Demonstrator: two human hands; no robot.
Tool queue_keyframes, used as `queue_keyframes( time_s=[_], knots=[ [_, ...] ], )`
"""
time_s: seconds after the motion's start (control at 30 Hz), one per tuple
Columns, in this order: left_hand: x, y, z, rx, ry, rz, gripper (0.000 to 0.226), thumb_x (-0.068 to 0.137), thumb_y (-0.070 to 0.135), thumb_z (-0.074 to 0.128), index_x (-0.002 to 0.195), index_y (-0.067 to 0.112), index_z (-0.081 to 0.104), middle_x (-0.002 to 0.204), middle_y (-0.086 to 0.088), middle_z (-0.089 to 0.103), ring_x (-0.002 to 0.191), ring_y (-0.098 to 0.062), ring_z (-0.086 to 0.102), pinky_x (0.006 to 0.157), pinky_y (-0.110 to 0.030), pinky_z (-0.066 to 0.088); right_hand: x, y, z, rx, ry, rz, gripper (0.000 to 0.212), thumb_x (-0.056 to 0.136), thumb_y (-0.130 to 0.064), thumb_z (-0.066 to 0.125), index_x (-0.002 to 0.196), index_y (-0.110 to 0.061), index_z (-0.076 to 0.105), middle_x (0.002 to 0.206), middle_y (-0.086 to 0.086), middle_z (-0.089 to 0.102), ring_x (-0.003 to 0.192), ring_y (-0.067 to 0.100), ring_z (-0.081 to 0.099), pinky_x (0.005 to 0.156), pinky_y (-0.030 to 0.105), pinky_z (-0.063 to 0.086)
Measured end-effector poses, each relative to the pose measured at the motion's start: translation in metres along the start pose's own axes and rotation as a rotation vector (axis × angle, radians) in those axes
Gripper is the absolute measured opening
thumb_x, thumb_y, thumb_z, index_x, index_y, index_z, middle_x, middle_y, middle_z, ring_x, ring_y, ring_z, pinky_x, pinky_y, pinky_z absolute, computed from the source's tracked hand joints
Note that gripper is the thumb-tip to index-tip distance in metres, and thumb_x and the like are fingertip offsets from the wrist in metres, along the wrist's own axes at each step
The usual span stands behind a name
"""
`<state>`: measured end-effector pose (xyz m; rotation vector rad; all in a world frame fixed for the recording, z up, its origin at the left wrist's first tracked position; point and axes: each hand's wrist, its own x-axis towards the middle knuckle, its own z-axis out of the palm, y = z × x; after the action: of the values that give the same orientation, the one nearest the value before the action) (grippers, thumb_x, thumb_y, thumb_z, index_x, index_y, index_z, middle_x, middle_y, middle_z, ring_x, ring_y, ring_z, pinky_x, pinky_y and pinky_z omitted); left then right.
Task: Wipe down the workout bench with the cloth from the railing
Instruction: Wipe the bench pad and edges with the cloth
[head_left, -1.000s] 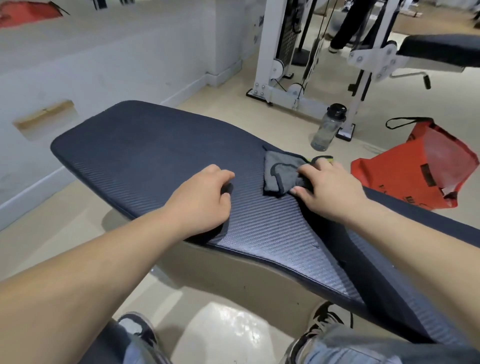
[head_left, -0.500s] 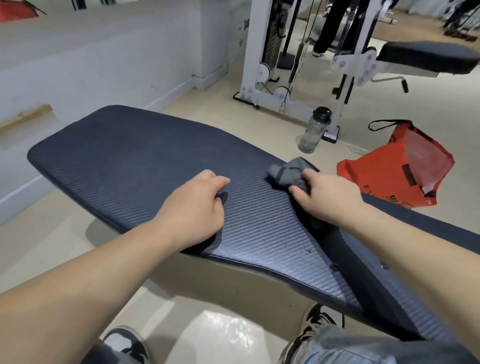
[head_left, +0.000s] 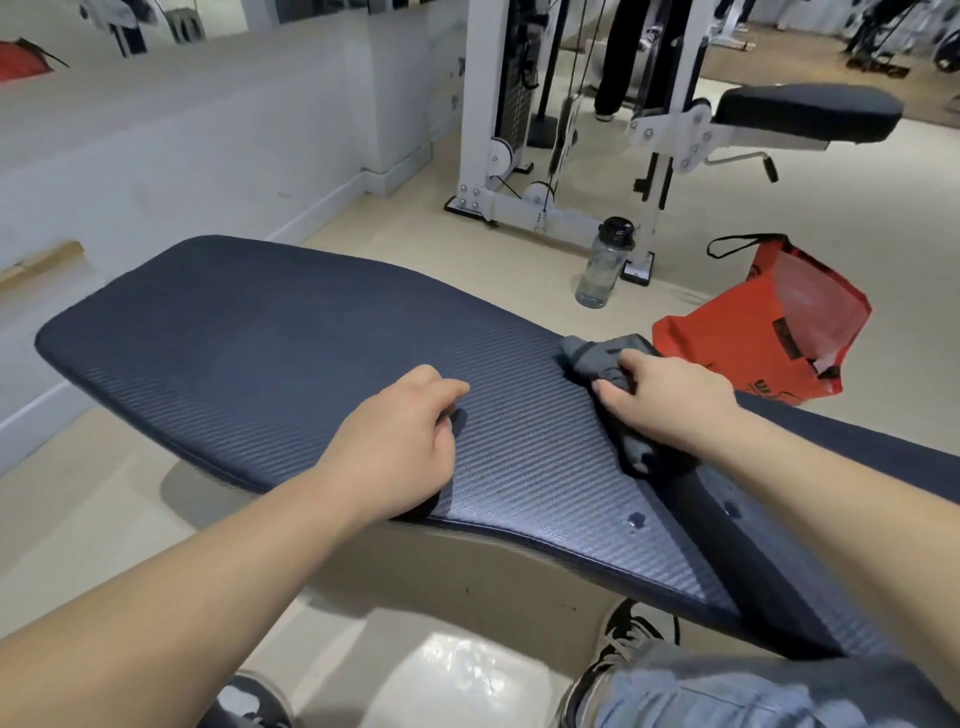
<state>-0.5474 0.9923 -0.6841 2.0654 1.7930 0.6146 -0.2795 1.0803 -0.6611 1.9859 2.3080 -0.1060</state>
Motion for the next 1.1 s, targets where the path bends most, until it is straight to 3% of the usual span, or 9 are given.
queue_keyframes(
  time_s=[0.07, 0.27, 0.33, 0.47, 0.57, 0.7, 0.83, 1.0, 1.1],
  knots=[
    [-0.003, 0.002, 0.000, 0.008, -0.001, 0.010, 0.045, 0.097, 0.015, 0.044, 0.139, 0.027, 0.057, 0.116, 0.014, 0.056, 0.098, -0.014, 0.062, 0.084, -0.040, 0.055, -0.006, -0.001, 0.005, 0.019, 0.022, -0.027, 0.037, 0.096, -0.067, 0.041, 0.095, -0.030, 0.046, 0.110, 0.005, 0.072, 0.107, 0.032, 0.067, 0.076, 0.038, 0.049],
    [0.000, 0.008, 0.004, 0.024, -0.008, 0.019, 0.048, 0.093, 0.015, 0.044, 0.138, 0.030, 0.056, 0.115, 0.012, 0.056, 0.100, -0.020, 0.062, 0.082, -0.043, 0.056, -0.056, -0.059, 0.010, 0.069, -0.119, -0.600, 0.042, 0.087, -0.074, 0.048, 0.091, -0.033, 0.044, 0.095, -0.006, 0.070, 0.094, 0.025, 0.065, 0.076, 0.037, 0.052],
    [0.003, 0.012, 0.005, 0.015, -0.001, 0.017, 0.050, 0.093, 0.013, 0.044, 0.138, 0.030, 0.056, 0.114, 0.012, 0.055, 0.098, -0.018, 0.061, 0.081, -0.043, 0.056, -0.050, -0.048, 0.006, 0.084, -0.164, -0.667, 0.047, 0.084, -0.076, 0.048, 0.095, -0.030, 0.050, 0.089, -0.007, 0.068, 0.086, 0.020, 0.061, 0.072, 0.036, 0.051],
    [0.008, 0.024, 0.006, -0.037, 0.009, 0.034, 0.050, 0.092, 0.010, 0.044, 0.138, 0.027, 0.057, 0.116, 0.012, 0.056, 0.100, -0.016, 0.061, 0.083, -0.042, 0.056, -0.013, 0.011, 0.005, 0.065, -0.017, -0.367, 0.049, 0.086, -0.073, 0.048, 0.110, -0.031, 0.058, 0.101, -0.008, 0.072, 0.101, 0.024, 0.067, 0.075, 0.035, 0.051],
    [0.013, 0.035, 0.009, -0.053, 0.015, 0.056, 0.049, 0.094, 0.012, 0.044, 0.139, 0.027, 0.056, 0.120, 0.013, 0.056, 0.105, -0.014, 0.061, 0.085, -0.041, 0.055, 0.001, 0.041, 0.007, 0.111, 0.037, -0.057, 0.038, 0.093, -0.065, 0.050, 0.096, -0.027, 0.055, 0.092, -0.003, 0.067, 0.100, 0.030, 0.067, 0.069, 0.035, 0.047],
    [0.020, 0.051, 0.019, -0.065, 0.001, 0.095, 0.049, 0.094, 0.012, 0.044, 0.139, 0.027, 0.056, 0.122, 0.010, 0.056, 0.105, -0.018, 0.062, 0.085, -0.042, 0.055, -0.020, 0.016, 0.002, 0.100, -0.129, -0.258, 0.037, 0.090, -0.068, 0.056, 0.090, -0.032, 0.048, 0.090, -0.007, 0.065, 0.096, 0.026, 0.064, 0.074, 0.033, 0.046],
    [0.029, 0.063, 0.033, -0.057, -0.020, 0.126, 0.048, 0.092, 0.011, 0.044, 0.135, 0.027, 0.059, 0.116, 0.008, 0.057, 0.103, -0.020, 0.062, 0.083, -0.043, 0.055, -0.059, -0.013, -0.006, 0.130, -0.375, -0.508, 0.042, 0.083, -0.066, 0.068, 0.092, -0.027, 0.054, 0.072, -0.006, 0.057, 0.069, 0.009, 0.052, 0.066, 0.035, 0.044],
    [0.029, 0.077, 0.054, -0.057, -0.122, 0.227, 0.042, 0.091, 0.012, 0.044, 0.124, 0.025, 0.066, 0.112, 0.007, 0.060, 0.108, -0.020, 0.058, 0.086, -0.043, 0.054, -0.065, 0.040, -0.006, 0.019, -0.182, -0.292, 0.045, 0.085, -0.070, 0.063, 0.114, -0.036, 0.062, 0.106, -0.006, 0.061, 0.108, 0.022, 0.058, 0.086, 0.037, 0.049],
    [0.025, 0.087, 0.062, 0.008, -0.123, 0.344, 0.039, 0.089, 0.018, 0.047, 0.122, 0.025, 0.067, 0.112, 0.008, 0.058, 0.108, -0.018, 0.052, 0.087, -0.042, 0.052, -0.071, 0.045, 0.004, 0.022, -0.100, -0.276, 0.045, 0.086, -0.063, 0.067, 0.117, -0.030, 0.066, 0.102, -0.003, 0.056, 0.108, 0.025, 0.054, 0.085, 0.035, 0.042]
  ],
)
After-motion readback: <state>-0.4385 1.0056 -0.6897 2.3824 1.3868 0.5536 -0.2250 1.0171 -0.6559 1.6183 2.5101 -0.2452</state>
